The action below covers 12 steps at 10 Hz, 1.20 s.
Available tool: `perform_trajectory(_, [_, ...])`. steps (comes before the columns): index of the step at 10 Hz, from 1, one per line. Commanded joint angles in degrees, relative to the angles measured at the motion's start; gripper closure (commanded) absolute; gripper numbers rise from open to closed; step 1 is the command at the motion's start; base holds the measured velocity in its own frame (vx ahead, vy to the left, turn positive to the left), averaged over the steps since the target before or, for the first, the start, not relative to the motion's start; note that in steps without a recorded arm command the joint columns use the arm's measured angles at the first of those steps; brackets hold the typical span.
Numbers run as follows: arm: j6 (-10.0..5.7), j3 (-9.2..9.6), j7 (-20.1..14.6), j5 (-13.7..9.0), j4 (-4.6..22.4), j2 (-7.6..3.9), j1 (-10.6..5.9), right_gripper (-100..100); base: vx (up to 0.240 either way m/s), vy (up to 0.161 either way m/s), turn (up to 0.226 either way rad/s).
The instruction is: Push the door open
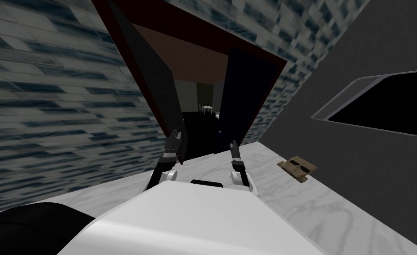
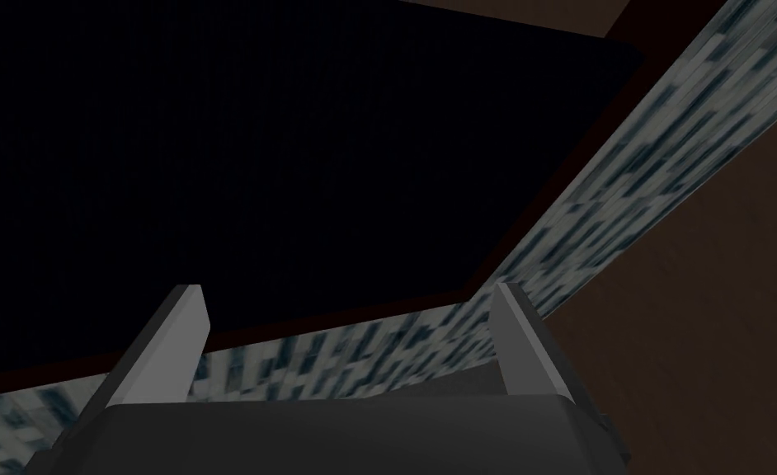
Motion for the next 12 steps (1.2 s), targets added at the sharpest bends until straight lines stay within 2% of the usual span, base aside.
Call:
perform_trajectory(1, [-0.43,0.39,-0.06,-0.14,2.38,-0.04,-0.83,-100,0.104,-0.07,0.054])
perform_trajectory(7, [-3.03,1.71,-0.01,-0.59,13.35,0.4,-4.84,-100,0.088,-0.081,0.054])
perform_trajectory(12, [-4.74,2.57,0.01,-0.88,20.37,0.92,-7.47,-100,0.075,-0.064,0.042])
